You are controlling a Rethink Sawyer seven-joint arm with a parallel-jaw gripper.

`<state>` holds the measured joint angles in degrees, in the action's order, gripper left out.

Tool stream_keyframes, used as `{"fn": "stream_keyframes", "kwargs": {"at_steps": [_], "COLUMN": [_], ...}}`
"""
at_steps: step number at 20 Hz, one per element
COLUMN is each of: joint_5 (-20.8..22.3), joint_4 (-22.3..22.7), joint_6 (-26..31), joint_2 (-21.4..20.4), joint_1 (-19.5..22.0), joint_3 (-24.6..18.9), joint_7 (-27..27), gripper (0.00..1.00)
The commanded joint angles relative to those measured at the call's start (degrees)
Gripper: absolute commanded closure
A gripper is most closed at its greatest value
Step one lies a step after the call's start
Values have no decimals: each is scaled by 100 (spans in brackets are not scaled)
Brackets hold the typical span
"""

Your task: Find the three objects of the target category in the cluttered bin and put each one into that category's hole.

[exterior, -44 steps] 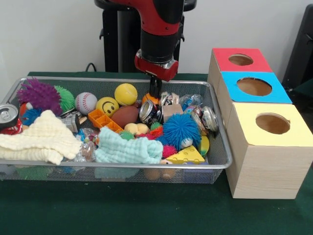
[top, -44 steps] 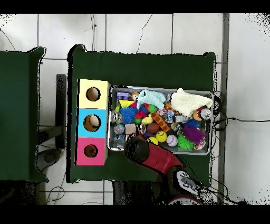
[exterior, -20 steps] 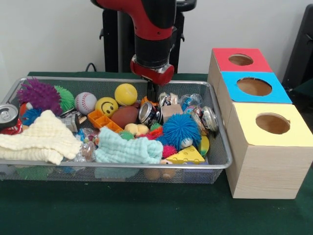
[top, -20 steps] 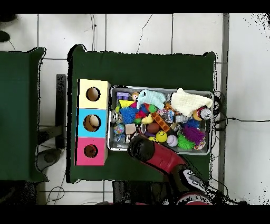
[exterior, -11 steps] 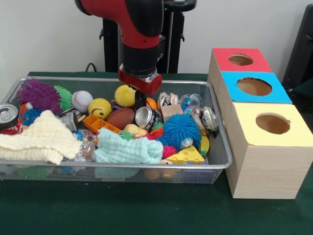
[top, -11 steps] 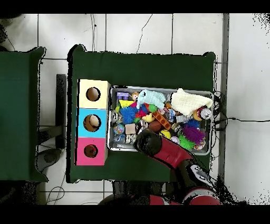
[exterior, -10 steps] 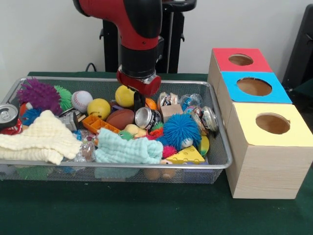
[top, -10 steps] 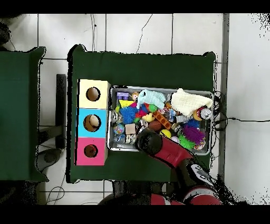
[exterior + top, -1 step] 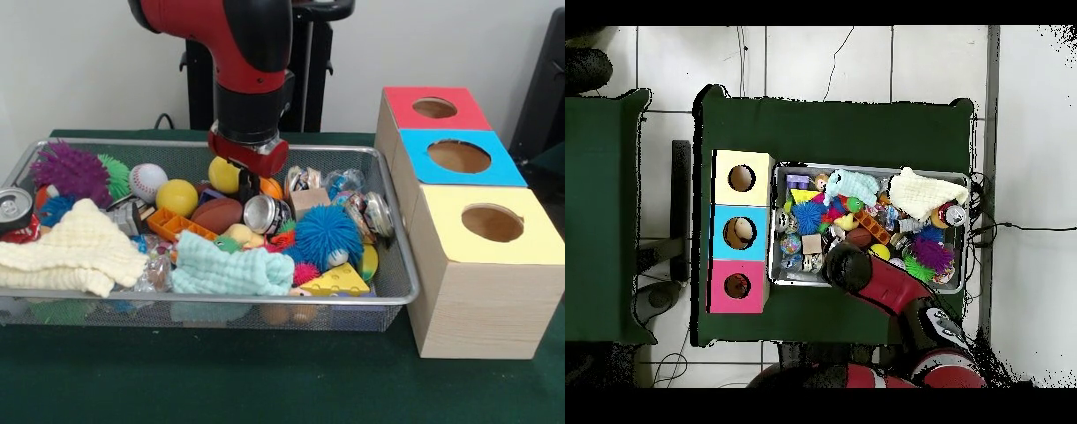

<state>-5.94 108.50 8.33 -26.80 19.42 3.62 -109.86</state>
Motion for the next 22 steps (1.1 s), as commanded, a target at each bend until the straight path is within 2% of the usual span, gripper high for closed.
{"fn": "stream_keyframes", "kwargs": {"at_steps": [1,4,9,12,16,17,18,20,22], "joint_5": [354,362,317,355,679,966,1070,1103,934], "joint_4": [248,275,346,347,34,-195,-320,-556,-572], "joint_6": [-292,-242,-350,-431,-968,-1328,-1385,-951,-426], "joint_2": [190,141,-46,-43,357,463,486,365,216], "joint_1": [87,85,-129,-74,129,199,232,287,205], "joint_3": [-406,-416,-158,-150,-317,-378,-409,-486,-400], "joint_7": [-550,-596,-823,-799,-580,-402,-316,-126,-221], "gripper": [100,100,100,100,100,100,100,100,100]}}
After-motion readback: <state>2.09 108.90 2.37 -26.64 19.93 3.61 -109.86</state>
